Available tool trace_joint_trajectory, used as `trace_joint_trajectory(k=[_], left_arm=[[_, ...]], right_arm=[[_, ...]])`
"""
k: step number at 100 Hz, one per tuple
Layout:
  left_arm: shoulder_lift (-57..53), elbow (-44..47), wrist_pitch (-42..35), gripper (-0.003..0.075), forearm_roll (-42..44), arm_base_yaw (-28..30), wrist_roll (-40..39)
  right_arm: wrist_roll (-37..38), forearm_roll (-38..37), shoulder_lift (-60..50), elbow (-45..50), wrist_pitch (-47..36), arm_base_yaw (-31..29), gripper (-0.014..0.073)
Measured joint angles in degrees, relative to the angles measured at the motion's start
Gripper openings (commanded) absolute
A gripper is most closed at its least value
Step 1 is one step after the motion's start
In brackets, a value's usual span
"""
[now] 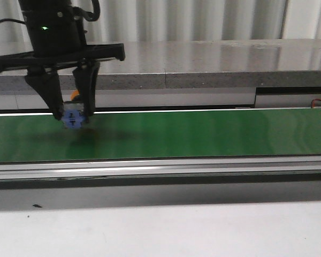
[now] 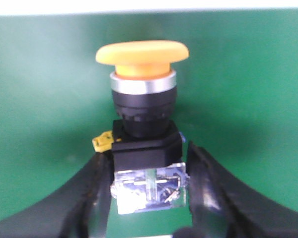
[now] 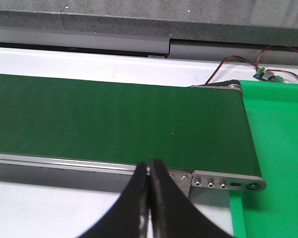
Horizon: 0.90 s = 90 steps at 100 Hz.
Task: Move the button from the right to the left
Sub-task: 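Lift the button off the belt with the left gripper toward the blue bin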
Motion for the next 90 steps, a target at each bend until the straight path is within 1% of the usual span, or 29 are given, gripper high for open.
trace_joint_trajectory(k=[17,33,57,90], left_arm=[[-0.4,-2.29,0.43,0.0102,1.92,4.34,3.51],[-1.39,-2.48,0.77,0.0102,2.06,9.93,10.33],[-1.52,-2.51,0.77,0.0102,2.3,20.96,23.62],[-1.52,-2.51,0.86,0.0102,2.51,36.48,35.49]], right_arm=[[0.0,0.0,0.0,0.0,-0.05,0.0,-0.0068],[0.0,0.0,0.0,0.0,-0.05,0.0,-0.0068],[0.0,0.0,0.0,0.0,-0.05,0.0,-0.0068],[0.0,0.0,0.0,0.0,-0.05,0.0,-0.0068]])
